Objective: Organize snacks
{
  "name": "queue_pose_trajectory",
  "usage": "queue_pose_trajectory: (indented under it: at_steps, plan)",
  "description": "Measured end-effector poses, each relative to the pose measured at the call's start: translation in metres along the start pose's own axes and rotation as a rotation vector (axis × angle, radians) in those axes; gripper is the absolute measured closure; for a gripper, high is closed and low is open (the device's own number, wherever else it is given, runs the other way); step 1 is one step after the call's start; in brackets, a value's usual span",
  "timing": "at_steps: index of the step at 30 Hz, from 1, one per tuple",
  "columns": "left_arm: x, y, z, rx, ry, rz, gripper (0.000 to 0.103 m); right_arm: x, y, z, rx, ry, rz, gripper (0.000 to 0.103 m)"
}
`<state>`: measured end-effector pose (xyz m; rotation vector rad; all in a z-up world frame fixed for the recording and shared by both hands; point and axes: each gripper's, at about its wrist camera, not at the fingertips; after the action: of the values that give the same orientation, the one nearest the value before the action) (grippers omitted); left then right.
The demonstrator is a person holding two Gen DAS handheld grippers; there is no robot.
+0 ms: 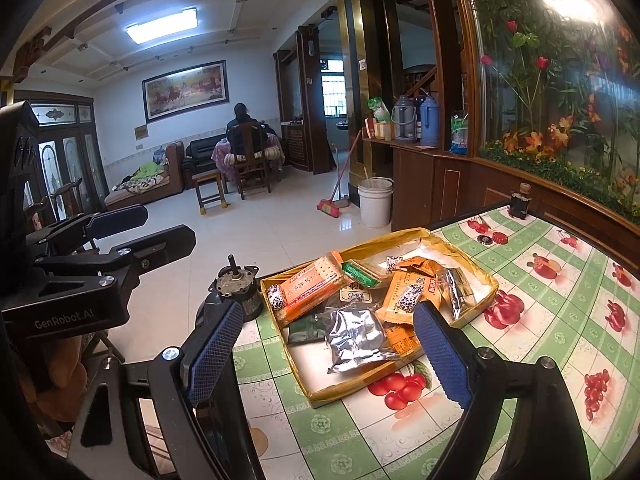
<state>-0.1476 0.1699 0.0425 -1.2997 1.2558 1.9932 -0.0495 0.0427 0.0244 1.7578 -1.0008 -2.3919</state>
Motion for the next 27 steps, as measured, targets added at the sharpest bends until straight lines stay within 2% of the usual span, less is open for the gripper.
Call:
queue_pose_trajectory:
  at_steps: [27]
  plan:
    - [-0.0004,-0.0017,-0.0076,0.014,-0.003,0.011,0.021,0.0053,-0.0010,-0.0010,0.008,0.014,0.012,0.014]
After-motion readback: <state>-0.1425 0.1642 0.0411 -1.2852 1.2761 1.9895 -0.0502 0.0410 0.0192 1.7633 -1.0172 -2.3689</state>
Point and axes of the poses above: each gripper's, at about its wrist camera, not at the fingertips, and y roughly against the way its jaws point, z to its left, x to its underside, and after that the axes turned 6 degrees about -y, right-handed
